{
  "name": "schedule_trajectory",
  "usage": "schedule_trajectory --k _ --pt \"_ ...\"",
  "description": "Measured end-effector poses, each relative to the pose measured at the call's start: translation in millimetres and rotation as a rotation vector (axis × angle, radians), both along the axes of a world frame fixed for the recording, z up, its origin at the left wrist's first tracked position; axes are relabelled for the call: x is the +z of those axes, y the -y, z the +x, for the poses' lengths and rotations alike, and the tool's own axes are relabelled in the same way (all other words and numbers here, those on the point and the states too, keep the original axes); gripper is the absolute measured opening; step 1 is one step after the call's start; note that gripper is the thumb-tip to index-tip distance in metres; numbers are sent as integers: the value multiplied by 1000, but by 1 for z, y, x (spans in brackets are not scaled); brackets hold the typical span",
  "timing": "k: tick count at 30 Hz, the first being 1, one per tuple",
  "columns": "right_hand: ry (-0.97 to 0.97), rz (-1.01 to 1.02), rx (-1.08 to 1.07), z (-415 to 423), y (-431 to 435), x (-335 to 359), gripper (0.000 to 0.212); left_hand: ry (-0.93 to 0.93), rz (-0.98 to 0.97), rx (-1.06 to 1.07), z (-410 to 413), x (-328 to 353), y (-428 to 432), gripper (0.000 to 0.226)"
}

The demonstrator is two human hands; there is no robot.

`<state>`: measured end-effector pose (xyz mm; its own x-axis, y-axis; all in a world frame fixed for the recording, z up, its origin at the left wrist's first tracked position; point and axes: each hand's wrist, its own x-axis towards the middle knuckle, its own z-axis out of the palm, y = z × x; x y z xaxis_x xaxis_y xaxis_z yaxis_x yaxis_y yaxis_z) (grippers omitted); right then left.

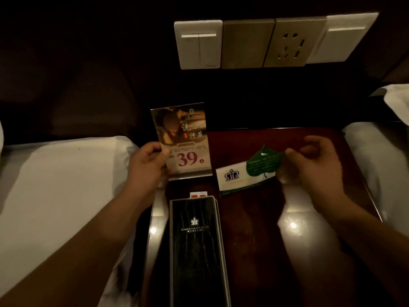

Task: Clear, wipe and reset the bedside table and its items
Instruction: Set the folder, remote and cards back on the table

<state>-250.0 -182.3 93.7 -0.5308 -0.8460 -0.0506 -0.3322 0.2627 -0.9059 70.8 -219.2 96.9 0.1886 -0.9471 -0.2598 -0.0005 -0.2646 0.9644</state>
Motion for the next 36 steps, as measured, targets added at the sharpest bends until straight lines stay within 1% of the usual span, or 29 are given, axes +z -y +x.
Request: schedule_trajectory --k 3,4,6,8,11,14,17,20,22,24,26,30,32,34,36 --pt "57 177 147 -3 7 -11 67 -17 4 30 1 -12 19 17" --pt "62 217 198 -2 9 -17 72 -23 7 37 1 -16 25 17" --pt "101 255 264 1 12 -28 75 -20 7 45 3 -25 36 16" --pt "154 255 285 5 13 -35 70 -10 6 57 5 -34 44 14" --pt "131 230 247 8 13 -36 55 -19 10 64 6 -46 50 11" --pt "136 222 198 7 10 -36 38 -12 8 14 9 -52 55 15" --pt "141 234 191 4 7 -36 32 7 14 -39 13 -55 61 17" --pt "159 230 181 2 4 -37 27 42 20 -55 18 -59 62 12" --pt "189 219 173 1 2 -37 23 69 16 -59 21 -60 63 17" --pt "237 198 169 -2 2 -37 22 75 12 -62 22 -61 64 18" --pt "274 192 168 -5 2 -36 26 70 11 -61 22 -63 65 17" --pt "296 234 184 -5 0 -37 44 208 4 -62 23 -66 66 22" --pt "289 241 187 -3 -1 -39 50 226 13 -66 22 -68 67 22" --pt "281 236 179 -4 -2 -41 48 227 14 -88 21 -69 65 26" --pt "282 234 186 -3 -4 -44 40 271 -9 -125 19 -69 64 26"
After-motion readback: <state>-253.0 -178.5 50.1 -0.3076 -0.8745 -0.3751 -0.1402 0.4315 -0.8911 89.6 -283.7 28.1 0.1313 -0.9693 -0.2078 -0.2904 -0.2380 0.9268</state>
